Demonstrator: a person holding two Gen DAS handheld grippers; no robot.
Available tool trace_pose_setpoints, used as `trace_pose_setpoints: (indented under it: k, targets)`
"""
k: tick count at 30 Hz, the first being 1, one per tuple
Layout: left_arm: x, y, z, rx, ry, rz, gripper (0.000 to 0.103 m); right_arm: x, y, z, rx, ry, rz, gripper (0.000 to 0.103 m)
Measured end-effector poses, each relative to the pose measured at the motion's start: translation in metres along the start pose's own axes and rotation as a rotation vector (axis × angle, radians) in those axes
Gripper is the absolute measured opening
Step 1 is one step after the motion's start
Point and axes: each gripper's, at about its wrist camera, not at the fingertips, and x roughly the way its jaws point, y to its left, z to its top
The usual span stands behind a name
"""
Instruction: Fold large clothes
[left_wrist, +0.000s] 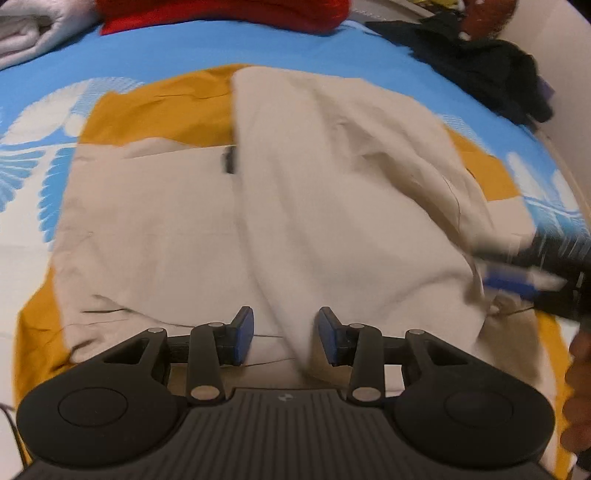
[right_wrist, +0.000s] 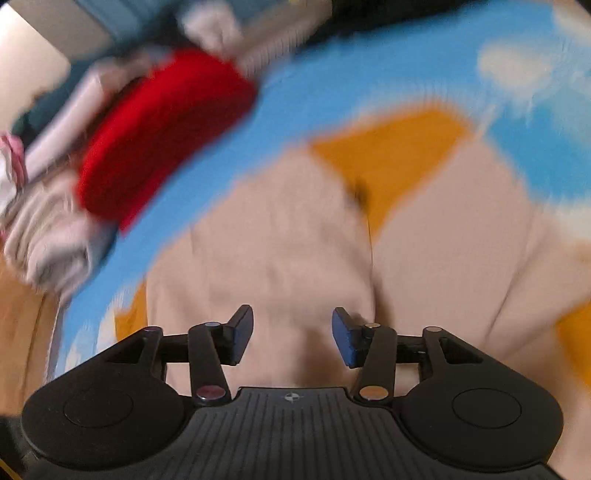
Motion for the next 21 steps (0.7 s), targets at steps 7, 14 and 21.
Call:
trace_pose_setpoints:
  k: [7,14,21]
  targets:
    - [-0.073,0.008,0.013,-0.021,-0.235,-0.027,0.043,-0.037,-0.001,0.004,0.001,-0.135,-0.160,0.045]
    - [-0.163,0.017,-0.005,0.077,-0.492,0.004,0.043,-0.149,0.033,0.010,-0.166,-0.542,-0.074,0.045]
    - [-0.279,0.047,-0.087,-0.002,-0.582,-0.003,0.043,-0.292,0.037,-0.047,-0.379,-0.817,-0.079,0.045]
